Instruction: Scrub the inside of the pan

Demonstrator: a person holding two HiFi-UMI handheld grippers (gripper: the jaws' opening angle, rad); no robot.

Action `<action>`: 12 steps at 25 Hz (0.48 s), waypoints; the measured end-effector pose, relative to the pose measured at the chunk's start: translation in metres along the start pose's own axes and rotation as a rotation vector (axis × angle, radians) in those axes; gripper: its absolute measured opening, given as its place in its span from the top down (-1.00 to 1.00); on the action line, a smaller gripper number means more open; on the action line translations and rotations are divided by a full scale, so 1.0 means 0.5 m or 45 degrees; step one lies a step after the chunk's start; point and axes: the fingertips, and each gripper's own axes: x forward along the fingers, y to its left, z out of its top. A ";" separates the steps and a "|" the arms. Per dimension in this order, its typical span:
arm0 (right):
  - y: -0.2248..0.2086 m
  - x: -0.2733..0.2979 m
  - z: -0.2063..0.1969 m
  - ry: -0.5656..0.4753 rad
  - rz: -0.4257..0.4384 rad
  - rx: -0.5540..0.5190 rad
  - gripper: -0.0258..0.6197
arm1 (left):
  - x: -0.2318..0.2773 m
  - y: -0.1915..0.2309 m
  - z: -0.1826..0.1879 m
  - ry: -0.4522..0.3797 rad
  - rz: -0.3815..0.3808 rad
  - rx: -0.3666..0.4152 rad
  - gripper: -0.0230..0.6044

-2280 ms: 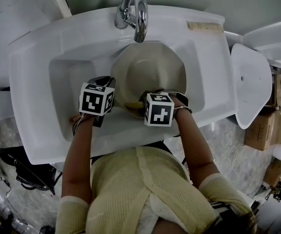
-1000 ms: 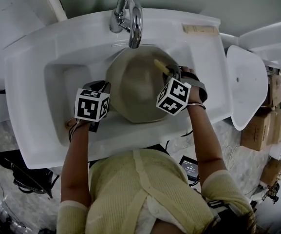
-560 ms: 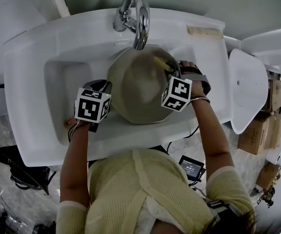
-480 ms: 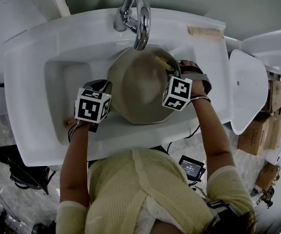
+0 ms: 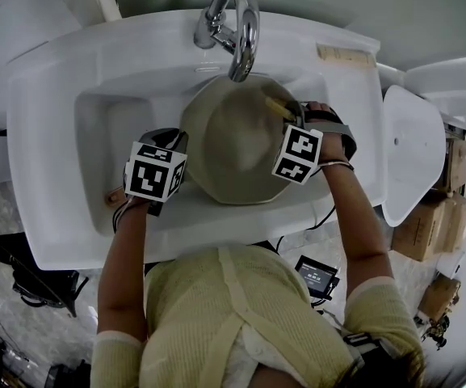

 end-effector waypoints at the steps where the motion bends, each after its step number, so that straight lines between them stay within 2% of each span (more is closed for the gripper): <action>1: 0.003 -0.001 -0.002 0.008 0.010 0.000 0.64 | 0.000 0.000 0.000 0.000 0.001 0.001 0.60; 12: 0.044 -0.017 -0.031 0.089 0.170 0.068 0.64 | 0.001 0.001 0.001 -0.003 0.003 0.007 0.60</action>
